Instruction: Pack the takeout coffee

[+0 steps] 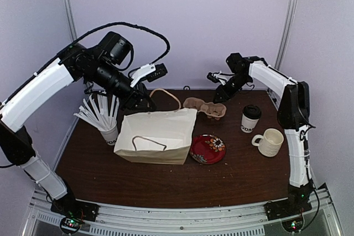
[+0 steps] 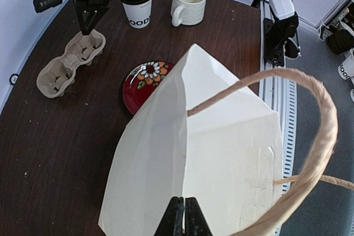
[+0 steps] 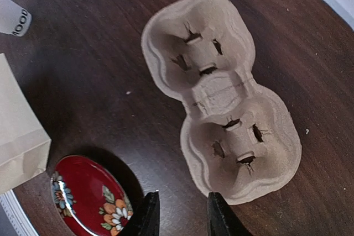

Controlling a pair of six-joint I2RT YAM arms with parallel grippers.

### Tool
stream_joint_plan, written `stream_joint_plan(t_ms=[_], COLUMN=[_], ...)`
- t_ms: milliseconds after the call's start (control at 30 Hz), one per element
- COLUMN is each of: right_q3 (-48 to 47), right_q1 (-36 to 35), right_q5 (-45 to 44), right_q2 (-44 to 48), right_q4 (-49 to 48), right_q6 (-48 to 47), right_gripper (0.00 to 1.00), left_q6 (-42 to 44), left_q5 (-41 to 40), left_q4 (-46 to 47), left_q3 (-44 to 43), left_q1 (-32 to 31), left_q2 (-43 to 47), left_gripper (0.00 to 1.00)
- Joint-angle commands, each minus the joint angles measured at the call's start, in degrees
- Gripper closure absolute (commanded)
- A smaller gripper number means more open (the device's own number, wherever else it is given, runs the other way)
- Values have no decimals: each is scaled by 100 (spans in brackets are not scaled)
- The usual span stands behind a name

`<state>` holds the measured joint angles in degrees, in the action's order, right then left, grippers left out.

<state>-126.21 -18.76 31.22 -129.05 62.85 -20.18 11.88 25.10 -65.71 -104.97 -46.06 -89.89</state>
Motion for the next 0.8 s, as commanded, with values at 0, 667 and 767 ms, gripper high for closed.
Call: stream_joint_plan(t_ms=[0, 667, 767], right_q3=[-497, -1697, -1705], right_q1=[-79, -323, -327], right_q5=[-646, -957, -868], right_q2=[-311, -1667, -1716], right_q4=[68, -371, -480], right_q6=[-35, -1181, -1107], right_gripper=[66, 54, 54], left_q6=[-86, -234, -205], left_q5=[-155, -177, -235], left_q4=[35, 89, 91], left_q3=[116, 294, 311], left_q1=[19, 19, 19], left_q2=[200, 358, 354], left_gripper=[100, 100, 100])
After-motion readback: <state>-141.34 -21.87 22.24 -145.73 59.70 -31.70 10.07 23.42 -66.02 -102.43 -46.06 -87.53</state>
